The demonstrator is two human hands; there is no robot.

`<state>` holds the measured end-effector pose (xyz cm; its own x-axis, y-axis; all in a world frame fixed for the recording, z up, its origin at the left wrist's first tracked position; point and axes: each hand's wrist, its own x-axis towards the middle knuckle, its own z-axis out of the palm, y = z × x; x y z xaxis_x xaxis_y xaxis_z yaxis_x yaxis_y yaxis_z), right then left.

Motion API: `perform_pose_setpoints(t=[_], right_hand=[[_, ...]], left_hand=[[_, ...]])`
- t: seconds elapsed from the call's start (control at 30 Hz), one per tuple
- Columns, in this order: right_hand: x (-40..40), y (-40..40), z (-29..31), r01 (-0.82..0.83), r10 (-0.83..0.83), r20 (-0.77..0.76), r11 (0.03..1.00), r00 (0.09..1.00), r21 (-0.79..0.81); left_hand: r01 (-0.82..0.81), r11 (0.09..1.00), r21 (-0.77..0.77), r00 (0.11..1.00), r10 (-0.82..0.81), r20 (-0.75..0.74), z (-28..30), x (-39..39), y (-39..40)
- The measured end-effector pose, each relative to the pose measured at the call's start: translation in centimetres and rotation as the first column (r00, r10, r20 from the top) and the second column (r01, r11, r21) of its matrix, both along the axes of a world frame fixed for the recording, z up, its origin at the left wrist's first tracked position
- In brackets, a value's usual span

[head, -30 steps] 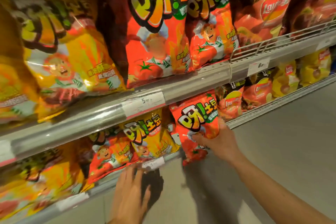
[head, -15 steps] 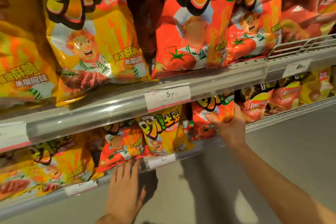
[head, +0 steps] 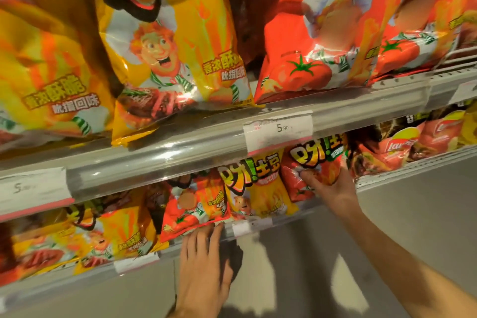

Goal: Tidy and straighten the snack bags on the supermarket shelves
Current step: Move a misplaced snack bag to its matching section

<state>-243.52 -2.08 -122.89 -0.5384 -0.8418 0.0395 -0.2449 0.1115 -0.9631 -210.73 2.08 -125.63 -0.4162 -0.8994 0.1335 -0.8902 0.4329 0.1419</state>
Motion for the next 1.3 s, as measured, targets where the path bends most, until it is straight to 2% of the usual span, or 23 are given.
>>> perform_pose_setpoints(t=[0.13,0.37,0.47,0.53,0.63,0.7,0.8,0.9,0.97,1.03,1.17,1.3], right_hand=[[0.1,0.5,0.1,-0.04,0.041,-0.012,0.998,0.999,0.044],[2.4,3.0,0.9,0.114,-0.115,-0.149,0.993,0.982,-0.02],[3.6,5.0,1.0,0.271,-0.256,-0.342,0.963,0.904,-0.004],[5.1,6.1,1.3,0.323,-0.325,-0.354,0.944,0.877,-0.066],[8.0,6.9,2.1,0.246,-0.305,-0.366,0.949,0.879,-0.199],[9.8,7.0,2.8,0.11,-0.202,-0.379,0.962,0.903,-0.25],[11.7,6.3,3.6,-0.06,-0.024,-0.338,0.97,0.941,-0.235],[12.6,4.9,3.6,-0.136,0.117,-0.267,0.989,0.957,-0.054],[13.1,3.9,3.3,-0.18,0.173,-0.248,0.984,0.953,-0.008],[13.2,2.9,3.0,-0.211,0.196,-0.25,0.977,0.948,-0.035],[13.4,1.4,2.4,-0.233,0.21,-0.18,0.965,0.961,-0.12],[13.5,0.7,2.4,-0.202,0.184,-0.149,0.973,0.972,-0.111]], left_hand=[[0.047,0.995,0.085,0.999,-0.046,-0.007,1.2,1.2,0.7],[0.125,0.97,0.206,0.977,-0.085,-0.194,3.6,2.5,0.6],[0.126,0.987,0.096,0.918,-0.079,-0.39,4.7,3.0,1.4],[0.075,0.997,-0.019,0.865,-0.075,-0.497,5.1,3.2,1.7],[-0.055,0.995,-0.08,0.814,-0.002,-0.581,6.2,3.4,1.1],[-0.154,0.985,-0.079,0.769,0.069,-0.635,6.9,3.4,0.0],[-0.244,0.969,0.038,0.705,0.204,-0.679,7.7,3.1,-1.8],[-0.258,0.941,0.219,0.649,0.337,-0.682,7.8,2.9,-3.4],[-0.242,0.918,0.314,0.63,0.395,-0.669,7.7,2.8,-4.6],[-0.216,0.894,0.392,0.614,0.436,-0.658,7.6,2.8,-5.7],[-0.191,0.845,0.5,0.503,0.522,-0.689,7.4,2.8,-7.1],[-0.106,0.793,0.6,0.436,0.58,-0.689,7.0,2.9,-8.2]])
